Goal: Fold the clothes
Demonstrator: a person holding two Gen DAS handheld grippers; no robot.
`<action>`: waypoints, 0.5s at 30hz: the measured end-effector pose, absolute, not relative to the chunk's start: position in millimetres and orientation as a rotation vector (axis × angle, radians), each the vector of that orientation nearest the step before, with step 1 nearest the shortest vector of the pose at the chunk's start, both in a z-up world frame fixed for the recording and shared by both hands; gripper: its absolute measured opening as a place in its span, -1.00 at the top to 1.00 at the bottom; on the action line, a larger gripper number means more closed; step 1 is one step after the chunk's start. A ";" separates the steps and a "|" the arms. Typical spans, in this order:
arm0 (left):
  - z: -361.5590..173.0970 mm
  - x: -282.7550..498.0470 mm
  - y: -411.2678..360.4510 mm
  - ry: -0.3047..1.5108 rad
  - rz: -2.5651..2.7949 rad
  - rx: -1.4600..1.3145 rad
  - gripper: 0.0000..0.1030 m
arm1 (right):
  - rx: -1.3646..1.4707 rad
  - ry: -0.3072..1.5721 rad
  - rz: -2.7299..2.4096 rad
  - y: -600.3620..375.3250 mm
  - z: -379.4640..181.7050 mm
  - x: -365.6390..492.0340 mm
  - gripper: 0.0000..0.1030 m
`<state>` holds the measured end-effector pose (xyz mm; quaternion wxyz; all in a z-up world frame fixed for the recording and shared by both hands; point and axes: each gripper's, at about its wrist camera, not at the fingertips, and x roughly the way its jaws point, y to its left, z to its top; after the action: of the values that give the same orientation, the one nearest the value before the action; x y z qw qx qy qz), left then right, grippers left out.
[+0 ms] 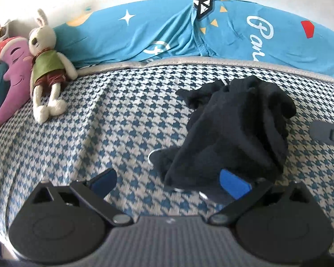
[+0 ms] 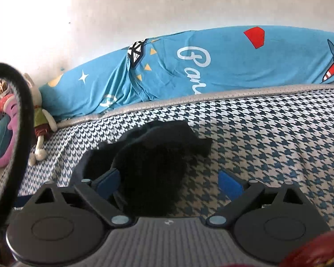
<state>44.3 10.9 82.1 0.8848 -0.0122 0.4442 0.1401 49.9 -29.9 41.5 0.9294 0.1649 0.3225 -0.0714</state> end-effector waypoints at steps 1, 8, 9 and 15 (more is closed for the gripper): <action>80.8 47.4 10.8 0.921 0.285 -0.020 -1.00 | 0.350 0.662 -0.145 -30.7 41.2 53.2 -0.86; 71.0 58.3 15.5 0.918 0.282 -0.030 -1.00 | 0.344 0.670 -0.163 -31.0 38.5 72.3 -0.86; 70.3 59.6 16.4 0.925 0.281 -0.038 -1.00 | 0.342 0.672 -0.169 -31.5 37.6 74.3 -0.86; 70.3 62.7 22.9 0.945 0.272 -0.104 -1.00 | 0.354 0.684 -0.174 -32.8 34.1 77.5 -0.86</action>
<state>62.7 22.9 70.3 0.8803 -0.0497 0.4534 0.1307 77.5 -32.8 34.1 0.9231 0.1725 0.3331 -0.0846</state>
